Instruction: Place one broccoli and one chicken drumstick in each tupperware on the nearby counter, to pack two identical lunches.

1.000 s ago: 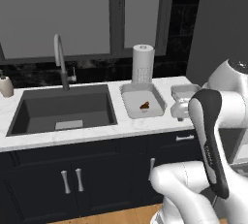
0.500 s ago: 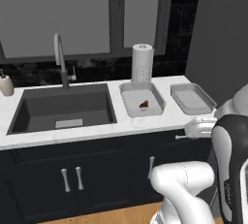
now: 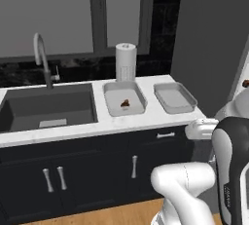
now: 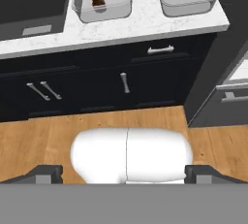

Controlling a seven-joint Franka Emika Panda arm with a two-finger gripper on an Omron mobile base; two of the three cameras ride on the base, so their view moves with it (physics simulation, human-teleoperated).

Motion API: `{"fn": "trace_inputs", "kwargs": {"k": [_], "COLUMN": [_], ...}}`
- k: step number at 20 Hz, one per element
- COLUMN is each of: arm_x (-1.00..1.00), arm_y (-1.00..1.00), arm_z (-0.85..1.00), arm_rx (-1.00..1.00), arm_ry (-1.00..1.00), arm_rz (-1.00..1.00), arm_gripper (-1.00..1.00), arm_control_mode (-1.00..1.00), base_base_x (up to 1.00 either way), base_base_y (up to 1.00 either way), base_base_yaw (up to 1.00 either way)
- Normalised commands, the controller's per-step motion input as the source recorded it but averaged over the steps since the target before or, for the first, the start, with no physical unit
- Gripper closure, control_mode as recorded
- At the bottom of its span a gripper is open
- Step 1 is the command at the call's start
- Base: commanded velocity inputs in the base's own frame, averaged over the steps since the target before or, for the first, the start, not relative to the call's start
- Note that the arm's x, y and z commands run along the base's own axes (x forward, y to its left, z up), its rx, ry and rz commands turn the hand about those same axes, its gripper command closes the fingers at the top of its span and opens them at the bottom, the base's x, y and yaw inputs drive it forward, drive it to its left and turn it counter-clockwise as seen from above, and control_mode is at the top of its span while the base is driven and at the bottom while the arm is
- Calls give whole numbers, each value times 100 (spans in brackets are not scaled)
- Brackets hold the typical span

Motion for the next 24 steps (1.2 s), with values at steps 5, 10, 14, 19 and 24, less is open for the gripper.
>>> {"fn": "trace_inputs", "kwargs": {"k": [5, 10, 14, 19, 24], "arm_x": [0, 0, 0, 0, 0], "arm_y": [0, 0, 0, 0, 0], "arm_z": [0, 0, 0, 0, 0], "arm_rx": [0, 0, 0, 0, 0], "arm_ry": [0, 0, 0, 0, 0], "arm_rz": [0, 0, 0, 0, 0], "arm_gripper": [-100, -100, -100, -100, -100], "arm_control_mode": [100, 100, 100, 100, 100], "base_base_x": [-1, 2, 22, 19, 26], "base_base_y": [-100, -100, -89, -55, -50], "base_base_yaw": [-9, -2, 0, 6, 12]}}
